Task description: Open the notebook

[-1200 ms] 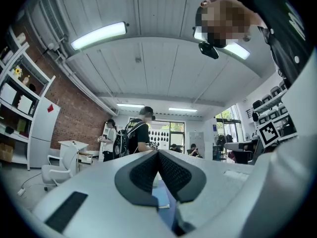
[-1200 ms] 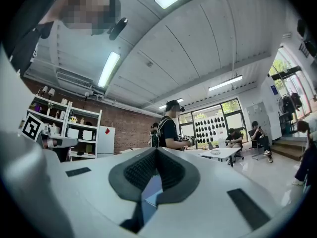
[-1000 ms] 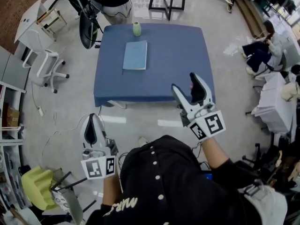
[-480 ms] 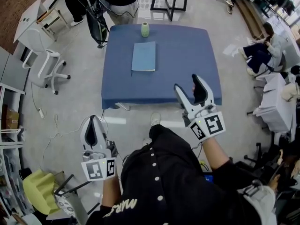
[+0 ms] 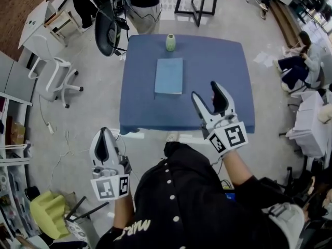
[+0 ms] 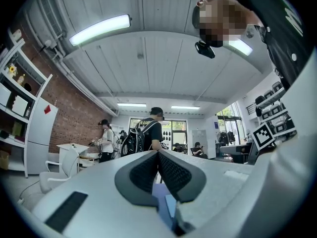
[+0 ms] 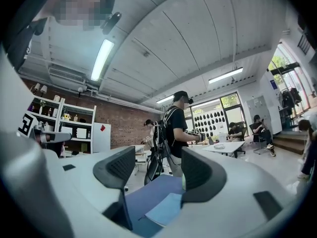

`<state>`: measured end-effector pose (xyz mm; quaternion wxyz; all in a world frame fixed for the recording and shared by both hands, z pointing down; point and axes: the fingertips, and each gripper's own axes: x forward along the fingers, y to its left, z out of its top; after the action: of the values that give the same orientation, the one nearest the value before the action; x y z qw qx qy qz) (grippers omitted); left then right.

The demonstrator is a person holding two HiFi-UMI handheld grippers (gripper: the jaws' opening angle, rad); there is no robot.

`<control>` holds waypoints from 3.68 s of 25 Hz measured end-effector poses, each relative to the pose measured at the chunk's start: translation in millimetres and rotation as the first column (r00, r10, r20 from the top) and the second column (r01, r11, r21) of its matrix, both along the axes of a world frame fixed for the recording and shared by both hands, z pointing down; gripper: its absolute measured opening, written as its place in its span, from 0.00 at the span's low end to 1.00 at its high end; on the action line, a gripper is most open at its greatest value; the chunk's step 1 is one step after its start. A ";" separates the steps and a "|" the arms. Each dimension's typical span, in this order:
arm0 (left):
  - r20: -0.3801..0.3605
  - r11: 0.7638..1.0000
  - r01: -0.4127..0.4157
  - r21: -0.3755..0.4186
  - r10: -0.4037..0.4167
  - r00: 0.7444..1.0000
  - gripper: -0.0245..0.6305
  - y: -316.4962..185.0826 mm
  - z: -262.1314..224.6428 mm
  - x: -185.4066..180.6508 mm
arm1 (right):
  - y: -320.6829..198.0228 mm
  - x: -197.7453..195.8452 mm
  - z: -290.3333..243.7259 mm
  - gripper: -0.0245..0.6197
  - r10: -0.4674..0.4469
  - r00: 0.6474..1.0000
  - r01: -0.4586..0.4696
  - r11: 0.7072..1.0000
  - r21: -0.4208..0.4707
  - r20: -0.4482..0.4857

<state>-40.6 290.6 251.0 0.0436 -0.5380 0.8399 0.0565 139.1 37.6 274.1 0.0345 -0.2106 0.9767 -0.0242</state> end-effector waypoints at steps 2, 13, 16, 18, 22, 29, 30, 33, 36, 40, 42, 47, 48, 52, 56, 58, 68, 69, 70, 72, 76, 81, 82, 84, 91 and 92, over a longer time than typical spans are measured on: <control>0.012 1.000 -0.001 0.000 0.001 1.000 0.04 -19.0 -3.6 -16.5 | -19.2 -19.1 0.7 0.47 -0.002 1.000 0.002 1.000 -0.003 0.004; 0.010 0.999 0.001 -0.041 0.000 1.000 0.04 -130.2 -9.9 -87.7 | -126.6 -92.6 19.9 0.46 0.004 1.000 -0.006 0.997 -0.079 -0.022; -0.007 0.999 -0.007 -0.052 0.007 1.000 0.04 -151.6 -4.1 -100.6 | -143.6 -108.9 40.3 0.46 0.003 0.999 -0.009 0.992 -0.129 -0.046; -0.023 0.998 -0.025 -0.061 0.023 0.999 0.04 -164.7 3.6 -112.7 | -152.2 -124.6 58.1 0.46 0.005 0.998 -0.016 0.987 -0.162 -0.070; -0.012 0.992 -0.089 -0.094 0.088 0.996 0.04 -187.3 20.0 -133.0 | -163.6 -148.0 97.2 0.45 0.021 0.991 -0.049 0.977 -0.206 -0.134; -0.053 0.961 -0.255 -0.107 0.251 0.967 0.04 -237.4 45.3 -163.2 | -188.0 -168.3 159.8 0.45 0.091 0.967 -0.162 0.939 -0.302 -0.237; -0.058 0.954 -0.279 -0.113 0.274 0.960 0.04 -246.4 51.8 -165.2 | -191.6 -168.5 173.4 0.45 0.099 0.961 -0.183 0.927 -0.327 -0.256; -0.081 0.934 -0.331 -0.131 0.323 0.943 0.04 -270.4 64.5 -164.5 | -199.2 -167.5 212.6 0.44 0.101 0.941 -0.232 0.889 -0.396 -0.324; -0.099 0.914 -0.374 -0.156 0.362 0.927 0.04 -283.0 73.7 -159.4 | -194.3 -168.5 254.3 0.44 0.075 0.922 -0.263 0.843 -0.470 -0.380; -0.135 0.882 -0.431 -0.190 0.412 0.901 0.04 -301.1 93.5 -148.8 | -186.5 -163.9 309.2 0.44 0.061 0.896 -0.321 0.772 -0.549 -0.440; -0.163 0.861 -0.462 -0.212 0.435 0.886 0.04 -314.8 112.5 -140.9 | -187.7 -157.4 338.6 0.44 0.057 0.884 -0.355 0.726 -0.589 -0.463; -0.210 0.822 -0.512 -0.248 0.471 0.857 0.04 -331.1 144.2 -126.8 | -181.6 -147.3 380.7 0.41 0.047 0.872 -0.405 0.630 -0.663 -0.488; -0.214 0.817 -0.518 -0.253 0.475 0.853 0.04 -332.7 148.3 -124.6 | -180.5 -145.8 385.1 0.39 0.046 0.871 -0.409 0.618 -0.672 -0.489; -0.230 0.803 -0.531 -0.270 0.481 0.846 0.04 -333.6 157.8 -117.8 | -174.5 -138.0 395.2 0.32 0.044 0.870 -0.424 0.578 -0.698 -0.491; -0.240 0.800 -0.531 -0.280 0.477 0.846 0.04 -335.0 163.3 -114.0 | -177.8 -128.3 400.5 0.21 0.065 0.859 -0.453 0.561 -0.693 -0.508; -0.243 0.801 -0.528 -0.283 0.472 0.847 0.04 -334.8 166.4 -113.7 | -180.1 -124.9 402.3 0.14 0.074 0.854 -0.463 0.561 -0.686 -0.515; -0.238 0.816 -0.510 -0.271 0.457 0.857 0.04 -325.4 161.4 -117.6 | -175.9 -128.2 382.8 0.08 0.084 0.848 -0.455 0.623 -0.636 -0.523; -0.236 0.819 -0.507 -0.267 0.455 0.859 0.04 -323.7 159.3 -118.6 | -174.4 -129.9 376.7 0.08 0.088 0.847 -0.452 0.637 -0.624 -0.524; -0.234 0.822 -0.505 -0.263 0.453 0.860 0.04 -322.2 157.1 -119.5 | -173.0 -131.9 369.7 0.07 0.093 0.846 -0.450 0.653 -0.609 -0.525; -0.231 0.828 -0.501 -0.254 0.451 0.862 0.04 -320.2 152.8 -121.2 | -170.5 -137.1 354.1 0.07 0.104 0.841 -0.446 0.691 -0.570 -0.532; -0.223 0.838 -0.492 -0.239 0.445 0.867 0.04 -312.0 142.4 -127.1 | -158.1 -153.1 321.8 0.07 0.120 0.828 -0.432 0.758 -0.489 -0.547; -0.219 0.852 -0.474 -0.221 0.430 0.876 0.04 -299.1 133.3 -137.6 | -140.9 -182.1 283.9 0.07 0.116 0.830 -0.392 0.818 -0.422 -0.546; -0.221 0.855 -0.469 -0.219 0.425 0.878 0.04 -296.2 132.7 -141.4 | -137.5 -189.4 278.5 0.07 0.115 0.828 -0.383 0.831 -0.404 -0.548; -0.223 0.861 -0.460 -0.215 0.415 0.882 0.04 -289.3 132.3 -148.5 | -129.2 -204.0 270.2 0.07 0.117 0.821 -0.367 0.858 -0.359 -0.559; -0.243 0.879 -0.428 -0.209 0.377 0.894 0.04 -262.9 135.1 -183.7 | -93.6 -266.4 256.8 0.08 0.161 0.747 -0.304 0.946 -0.116 -0.645; -0.246 0.882 -0.423 -0.208 0.372 0.895 0.04 -259.0 135.5 -189.0 | -88.0 -276.5 255.3 0.08 0.164 0.746 -0.289 0.953 -0.092 -0.645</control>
<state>-229.6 31.6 386.4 -0.1229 -0.6921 0.7112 0.0086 -137.3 -50.4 529.4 -0.3116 -0.3261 0.8917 -0.0392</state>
